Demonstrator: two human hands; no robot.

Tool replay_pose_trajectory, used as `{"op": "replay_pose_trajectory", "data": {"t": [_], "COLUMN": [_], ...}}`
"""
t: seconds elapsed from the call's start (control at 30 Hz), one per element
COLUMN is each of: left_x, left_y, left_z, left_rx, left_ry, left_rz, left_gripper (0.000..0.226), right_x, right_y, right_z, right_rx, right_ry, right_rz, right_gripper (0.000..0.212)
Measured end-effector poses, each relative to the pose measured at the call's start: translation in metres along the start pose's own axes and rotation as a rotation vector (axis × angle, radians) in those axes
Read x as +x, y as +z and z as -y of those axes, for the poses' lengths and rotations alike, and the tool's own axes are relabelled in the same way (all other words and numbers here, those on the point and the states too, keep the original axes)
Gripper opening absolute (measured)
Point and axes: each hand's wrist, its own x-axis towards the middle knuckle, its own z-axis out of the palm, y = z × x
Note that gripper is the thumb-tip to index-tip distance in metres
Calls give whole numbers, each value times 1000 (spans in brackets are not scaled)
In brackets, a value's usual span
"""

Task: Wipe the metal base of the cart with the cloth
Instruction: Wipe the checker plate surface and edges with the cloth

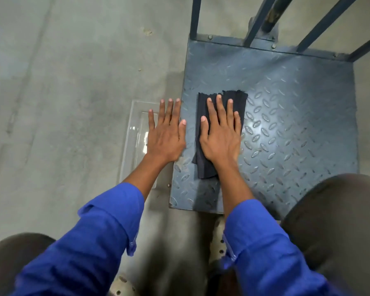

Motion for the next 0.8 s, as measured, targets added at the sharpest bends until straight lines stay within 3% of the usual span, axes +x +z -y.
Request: {"op": "replay_pose_trajectory", "data": {"t": [0.13,0.4,0.67,0.8], "left_x": [8,11,30,37], "left_y": [-16,-8,-6,-9], "left_z": [-6,-2,5,5], "left_rx": [43,-178,-70,-30], "left_ry": [1,-70,17,51], "left_rz": [13,28,-52,-49], "left_gripper": [63,57,58,59], "right_x": [29,114,15,47], "right_y": [-2,8,0,1], "right_z": [0,-4,1,0], "right_rx": [-2,25,9,-17], "right_ry": [-49,-72,-114,-151], "right_rz": [79,104,110,139], "right_gripper": [58,60,56,56]}}
